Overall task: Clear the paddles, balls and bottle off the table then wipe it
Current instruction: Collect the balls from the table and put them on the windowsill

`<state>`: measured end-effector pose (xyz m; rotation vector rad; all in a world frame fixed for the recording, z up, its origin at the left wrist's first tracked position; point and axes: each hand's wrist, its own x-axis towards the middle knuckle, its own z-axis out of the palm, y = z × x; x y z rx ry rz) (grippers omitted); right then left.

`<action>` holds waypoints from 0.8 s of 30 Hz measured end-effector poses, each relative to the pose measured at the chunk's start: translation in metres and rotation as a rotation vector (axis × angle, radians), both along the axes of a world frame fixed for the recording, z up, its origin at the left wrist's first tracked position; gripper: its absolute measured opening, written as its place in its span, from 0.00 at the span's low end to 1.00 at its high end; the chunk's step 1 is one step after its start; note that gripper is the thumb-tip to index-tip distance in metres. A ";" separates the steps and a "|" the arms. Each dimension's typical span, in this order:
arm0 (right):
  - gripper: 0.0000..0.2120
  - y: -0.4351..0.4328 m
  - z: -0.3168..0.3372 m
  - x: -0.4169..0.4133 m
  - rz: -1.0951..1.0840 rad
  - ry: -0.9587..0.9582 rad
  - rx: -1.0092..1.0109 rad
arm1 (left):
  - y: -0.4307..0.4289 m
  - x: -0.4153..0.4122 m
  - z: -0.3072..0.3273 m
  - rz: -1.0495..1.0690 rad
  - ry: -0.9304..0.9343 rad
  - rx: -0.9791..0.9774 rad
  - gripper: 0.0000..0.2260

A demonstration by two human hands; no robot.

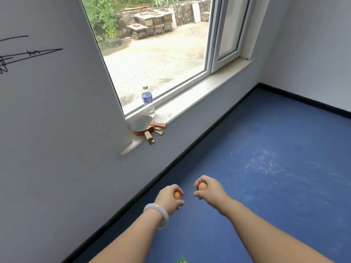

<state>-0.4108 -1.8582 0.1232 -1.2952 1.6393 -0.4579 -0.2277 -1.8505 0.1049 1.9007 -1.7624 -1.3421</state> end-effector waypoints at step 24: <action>0.14 -0.393 -0.023 0.066 0.676 -0.028 0.135 | -0.278 0.008 -0.008 0.904 0.104 0.065 0.14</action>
